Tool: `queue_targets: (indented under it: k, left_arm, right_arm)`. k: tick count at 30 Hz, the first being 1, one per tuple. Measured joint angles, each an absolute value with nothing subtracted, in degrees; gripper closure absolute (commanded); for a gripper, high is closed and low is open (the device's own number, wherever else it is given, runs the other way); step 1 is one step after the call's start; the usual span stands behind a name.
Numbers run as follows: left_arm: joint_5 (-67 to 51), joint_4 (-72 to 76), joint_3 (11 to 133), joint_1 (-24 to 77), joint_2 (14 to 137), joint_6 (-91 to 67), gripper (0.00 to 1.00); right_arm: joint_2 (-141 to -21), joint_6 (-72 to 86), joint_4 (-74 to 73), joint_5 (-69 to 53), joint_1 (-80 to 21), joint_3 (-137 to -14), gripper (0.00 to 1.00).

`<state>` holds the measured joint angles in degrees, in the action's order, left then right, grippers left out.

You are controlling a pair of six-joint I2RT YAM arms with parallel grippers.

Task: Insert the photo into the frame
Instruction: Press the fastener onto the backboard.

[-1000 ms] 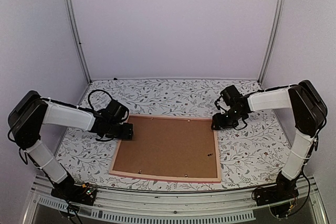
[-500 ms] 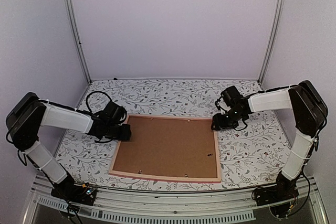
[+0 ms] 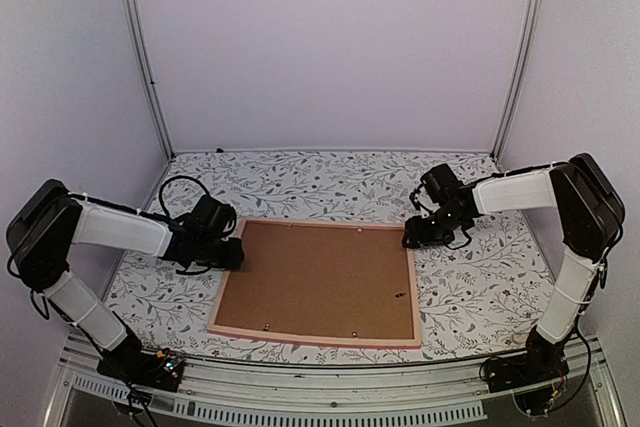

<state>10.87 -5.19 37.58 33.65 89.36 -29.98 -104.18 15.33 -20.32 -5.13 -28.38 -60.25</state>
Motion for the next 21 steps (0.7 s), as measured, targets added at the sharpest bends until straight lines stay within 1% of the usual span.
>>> queue_targets:
  k: [19,21]
  left_arm:
    - [5.8,-1.1,34.1,30.2,87.4,-29.4,0.68]
    - [5.3,-1.0,33.7,29.8,87.0,-29.4,0.69]
  right_arm:
    - [-104.0,15.4,-20.1,-5.5,-28.4,-60.0,0.41]
    - [-104.0,15.4,-20.1,-5.7,-28.4,-60.0,0.41]
